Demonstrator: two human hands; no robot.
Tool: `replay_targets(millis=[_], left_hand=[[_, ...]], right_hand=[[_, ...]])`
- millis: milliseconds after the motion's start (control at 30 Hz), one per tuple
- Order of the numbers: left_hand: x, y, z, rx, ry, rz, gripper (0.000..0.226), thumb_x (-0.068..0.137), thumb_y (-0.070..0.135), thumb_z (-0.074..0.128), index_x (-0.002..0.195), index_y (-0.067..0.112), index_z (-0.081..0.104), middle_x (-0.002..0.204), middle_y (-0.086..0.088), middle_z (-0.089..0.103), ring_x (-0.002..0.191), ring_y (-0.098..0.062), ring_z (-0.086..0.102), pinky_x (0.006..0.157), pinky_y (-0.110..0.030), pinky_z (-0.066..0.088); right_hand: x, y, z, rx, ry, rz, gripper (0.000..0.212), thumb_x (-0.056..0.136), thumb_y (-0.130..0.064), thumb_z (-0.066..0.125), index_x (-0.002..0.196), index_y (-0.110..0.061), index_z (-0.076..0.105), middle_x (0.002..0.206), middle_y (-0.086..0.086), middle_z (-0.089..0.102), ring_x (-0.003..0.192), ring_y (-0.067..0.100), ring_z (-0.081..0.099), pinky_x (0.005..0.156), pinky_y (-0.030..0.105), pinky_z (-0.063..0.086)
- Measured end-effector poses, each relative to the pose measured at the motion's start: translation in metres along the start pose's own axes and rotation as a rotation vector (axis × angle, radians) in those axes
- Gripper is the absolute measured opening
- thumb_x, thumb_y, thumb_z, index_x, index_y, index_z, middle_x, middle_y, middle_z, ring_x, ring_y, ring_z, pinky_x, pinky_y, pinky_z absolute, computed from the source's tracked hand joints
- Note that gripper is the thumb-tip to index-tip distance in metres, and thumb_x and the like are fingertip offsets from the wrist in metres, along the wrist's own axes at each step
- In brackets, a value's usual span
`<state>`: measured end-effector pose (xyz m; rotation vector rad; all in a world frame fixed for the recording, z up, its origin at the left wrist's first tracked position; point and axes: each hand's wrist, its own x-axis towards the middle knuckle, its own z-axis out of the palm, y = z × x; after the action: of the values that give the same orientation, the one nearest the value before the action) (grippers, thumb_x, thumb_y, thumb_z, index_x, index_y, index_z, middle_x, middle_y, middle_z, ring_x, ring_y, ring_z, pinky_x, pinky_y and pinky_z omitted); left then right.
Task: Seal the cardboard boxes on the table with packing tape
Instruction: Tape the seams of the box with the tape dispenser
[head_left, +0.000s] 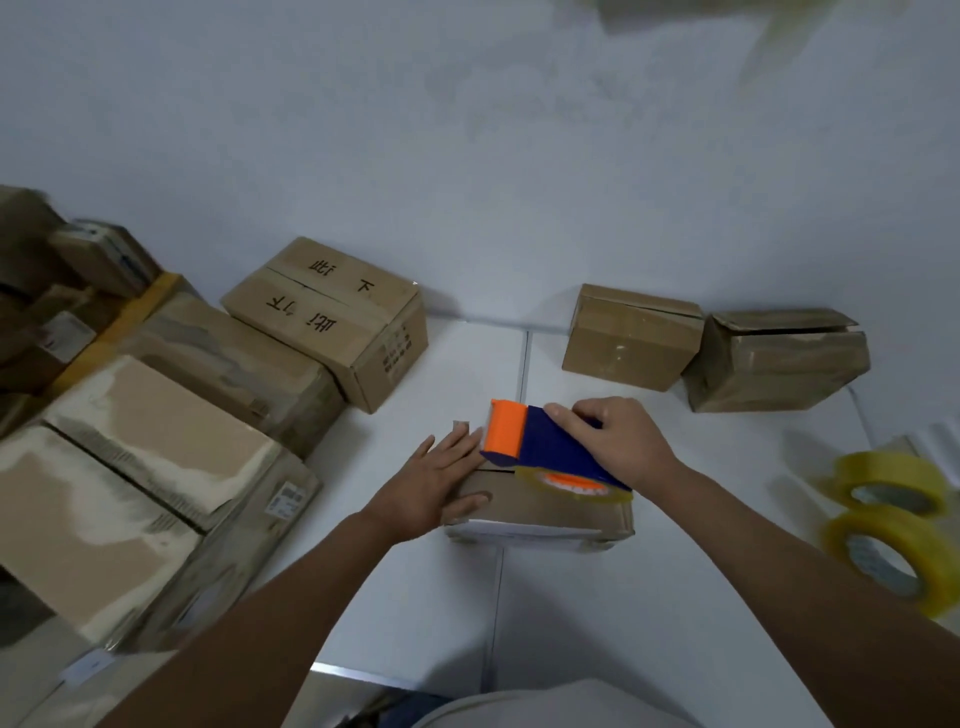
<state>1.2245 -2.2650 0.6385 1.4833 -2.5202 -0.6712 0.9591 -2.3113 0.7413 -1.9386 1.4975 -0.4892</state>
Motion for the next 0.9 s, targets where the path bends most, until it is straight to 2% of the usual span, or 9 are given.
replay_targets(millis=[67, 100, 133, 200, 267, 367, 467, 667, 900], left_hand=[[0.001, 0.003, -0.01, -0.032, -0.04, -0.029, 0.062, 0.097, 0.056, 0.038, 0.153, 0.029, 0.034, 0.164, 0.007, 0.018, 0.153, -0.012, 0.004, 0.12, -0.034, 0.011], [0.003, 0.006, -0.014, -0.09, -0.002, -0.076, 0.052, 0.099, 0.049, 0.044, 0.146, 0.027, 0.046, 0.16, 0.004, 0.031, 0.151, -0.016, 0.02, 0.117, -0.034, 0.022], [0.005, 0.013, -0.021, -0.206, 0.076, -0.175, 0.04, 0.1, 0.039, 0.05, 0.137, 0.025, 0.058, 0.151, 0.003, 0.046, 0.142, -0.017, 0.038, 0.112, -0.032, 0.033], [0.011, 0.034, -0.037, -0.682, 0.214, -0.488, 0.026, 0.101, 0.03, 0.054, 0.12, 0.022, 0.07, 0.126, 0.004, 0.068, 0.12, -0.016, 0.06, 0.101, -0.031, 0.048], [0.017, 0.052, -0.052, -1.139, 0.199, -0.672, 0.029, 0.102, 0.036, 0.052, 0.111, 0.016, 0.072, 0.109, -0.002, 0.075, 0.108, -0.019, 0.068, 0.092, -0.03, 0.053], [0.019, 0.066, -0.068, -1.41, 0.154, -0.765, 0.044, 0.098, 0.046, 0.054, 0.111, 0.006, 0.069, 0.104, -0.009, 0.074, 0.095, -0.018, 0.068, 0.077, -0.025, 0.054], [0.016, 0.074, -0.075, -1.475, 0.142, -0.767, 0.032, 0.095, 0.04, 0.061, 0.102, 0.01, 0.071, 0.094, -0.007, 0.072, 0.083, -0.012, 0.065, 0.07, -0.022, 0.052], [0.015, 0.078, -0.074, -1.512, 0.178, -0.781, 0.016, 0.097, 0.021, 0.062, 0.096, 0.01, 0.074, 0.092, -0.008, 0.071, 0.075, -0.007, 0.067, 0.063, -0.017, 0.053], [0.015, 0.078, -0.073, -1.299, 0.297, -0.729, 0.027, 0.102, 0.004, 0.049, 0.09, 0.007, 0.073, 0.09, -0.012, 0.075, 0.08, -0.014, 0.069, 0.069, -0.021, 0.057]], right_hand=[[0.001, 0.002, 0.0, -0.002, 0.014, -0.009, 0.064, 0.086, -0.068, 0.038, 0.067, -0.014, 0.064, 0.06, -0.002, 0.063, 0.057, 0.01, 0.059, 0.06, 0.024, 0.043], [0.001, 0.002, -0.001, 0.001, 0.017, -0.011, 0.064, 0.087, -0.067, 0.038, 0.065, -0.013, 0.063, 0.059, -0.001, 0.062, 0.056, 0.01, 0.059, 0.059, 0.023, 0.042], [0.0, 0.003, -0.001, 0.004, 0.017, -0.012, 0.063, 0.087, -0.067, 0.038, 0.064, -0.013, 0.061, 0.058, -0.001, 0.061, 0.055, 0.009, 0.057, 0.058, 0.022, 0.04], [0.0, 0.003, -0.002, 0.015, 0.013, -0.01, 0.062, 0.088, -0.066, 0.04, 0.062, -0.013, 0.059, 0.056, -0.001, 0.059, 0.053, 0.009, 0.056, 0.057, 0.02, 0.038], [0.0, 0.002, -0.002, 0.01, -0.006, -0.007, 0.058, 0.09, -0.064, 0.041, 0.066, -0.015, 0.062, 0.06, -0.003, 0.062, 0.057, 0.008, 0.059, 0.058, 0.019, 0.04], [0.0, 0.003, -0.002, 0.002, -0.023, -0.005, 0.052, 0.092, -0.06, 0.044, 0.071, -0.017, 0.063, 0.065, -0.004, 0.065, 0.063, 0.009, 0.062, 0.06, 0.019, 0.042], [-0.001, 0.003, -0.002, -0.005, -0.016, -0.005, 0.051, 0.092, -0.06, 0.044, 0.072, -0.017, 0.064, 0.065, -0.006, 0.064, 0.063, 0.009, 0.062, 0.059, 0.018, 0.04], [-0.001, 0.0, -0.002, -0.014, -0.01, -0.02, 0.048, 0.094, -0.058, 0.045, 0.062, -0.025, 0.055, 0.058, -0.008, 0.057, 0.057, 0.006, 0.057, 0.057, 0.018, 0.036], [0.008, -0.005, -0.006, -0.089, -0.097, -0.031, 0.052, 0.094, -0.062, 0.039, 0.084, -0.019, 0.067, 0.067, -0.011, 0.061, 0.065, 0.007, 0.062, 0.058, 0.016, 0.038]])
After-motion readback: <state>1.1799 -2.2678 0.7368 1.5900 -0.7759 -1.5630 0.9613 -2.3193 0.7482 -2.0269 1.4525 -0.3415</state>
